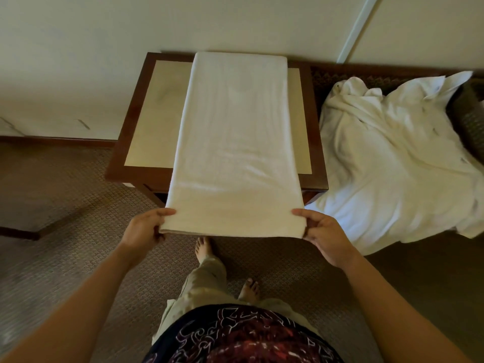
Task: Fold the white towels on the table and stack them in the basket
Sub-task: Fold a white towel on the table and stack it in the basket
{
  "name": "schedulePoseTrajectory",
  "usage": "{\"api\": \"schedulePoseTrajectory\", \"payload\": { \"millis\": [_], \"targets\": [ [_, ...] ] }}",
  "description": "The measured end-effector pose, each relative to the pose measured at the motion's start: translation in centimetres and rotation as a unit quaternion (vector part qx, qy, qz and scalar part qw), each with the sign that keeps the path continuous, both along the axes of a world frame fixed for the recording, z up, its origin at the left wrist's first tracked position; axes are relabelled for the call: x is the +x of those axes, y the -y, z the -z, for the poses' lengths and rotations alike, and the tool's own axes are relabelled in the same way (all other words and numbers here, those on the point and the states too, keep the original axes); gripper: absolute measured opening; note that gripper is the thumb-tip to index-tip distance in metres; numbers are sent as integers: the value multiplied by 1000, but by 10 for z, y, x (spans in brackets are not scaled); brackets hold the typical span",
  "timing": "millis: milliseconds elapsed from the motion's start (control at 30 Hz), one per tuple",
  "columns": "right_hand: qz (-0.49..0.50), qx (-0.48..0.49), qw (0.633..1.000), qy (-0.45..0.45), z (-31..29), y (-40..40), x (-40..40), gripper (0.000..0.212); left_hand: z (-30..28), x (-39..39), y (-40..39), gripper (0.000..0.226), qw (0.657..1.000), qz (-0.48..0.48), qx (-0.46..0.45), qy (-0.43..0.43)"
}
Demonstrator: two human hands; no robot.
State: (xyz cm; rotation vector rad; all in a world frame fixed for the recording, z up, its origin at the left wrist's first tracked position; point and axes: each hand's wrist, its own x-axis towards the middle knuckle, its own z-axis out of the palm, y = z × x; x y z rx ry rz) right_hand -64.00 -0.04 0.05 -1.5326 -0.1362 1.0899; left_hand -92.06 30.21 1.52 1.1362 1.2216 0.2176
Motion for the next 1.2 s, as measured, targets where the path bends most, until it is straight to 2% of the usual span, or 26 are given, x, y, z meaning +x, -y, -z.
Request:
{"api": "schedulePoseTrajectory", "payload": {
  "millis": [67,133,267,367,467,533,633,667,767,833,900,967,1000,1033,1100,1167,1200],
  "targets": [
    [-35,1,998,50,-4,3,-3,64,-7,-3,-5,41,998,-12,-46,28],
    [-30,8,995,95,-7,3,-6,54,-11,-6,-8,48,998,18,-55,30],
    [-11,17,983,182,-17,-3,-7,38,-10,-12,-12,46,996,82,-17,27],
    [-18,-17,968,251,-18,-4,-5,34,-14,-13,-14,39,994,107,18,28],
    [-39,-104,915,388,-12,-3,-3,28,-19,-9,-17,33,984,145,106,21],
    [-29,-109,892,438,-14,-4,-1,19,-22,-8,-22,32,973,168,156,4],
    [-68,-87,843,527,-18,-3,5,11,-30,-5,-27,34,971,190,142,20],
    [-96,-92,836,532,-21,-2,8,13,-32,-5,-29,36,971,198,130,26],
    [-183,-119,855,471,-33,-1,6,38,-34,-9,-37,46,960,237,150,1],
    [-204,-121,865,442,-36,-2,5,35,-35,-7,-42,42,954,257,157,-12],
    [-178,-123,877,430,-38,-5,8,14,-37,-1,-46,25,961,232,149,-3],
    [-139,-89,899,405,-48,-14,9,49,-42,8,-49,13,963,200,181,4],
    [-118,-88,909,390,-46,-17,13,42,-43,14,-52,16,961,191,202,8],
    [-104,-66,919,373,-59,-29,13,11,-45,20,-56,19,959,180,220,8],
    [-75,-42,926,367,-65,-47,20,39,-50,35,-62,16,956,154,250,6],
    [-26,-30,930,365,-71,-59,26,28,-54,52,-67,18,949,134,285,-4],
    [-18,-20,926,376,-71,-68,32,29,-56,64,-72,20,944,130,301,-10]
  ]
}}
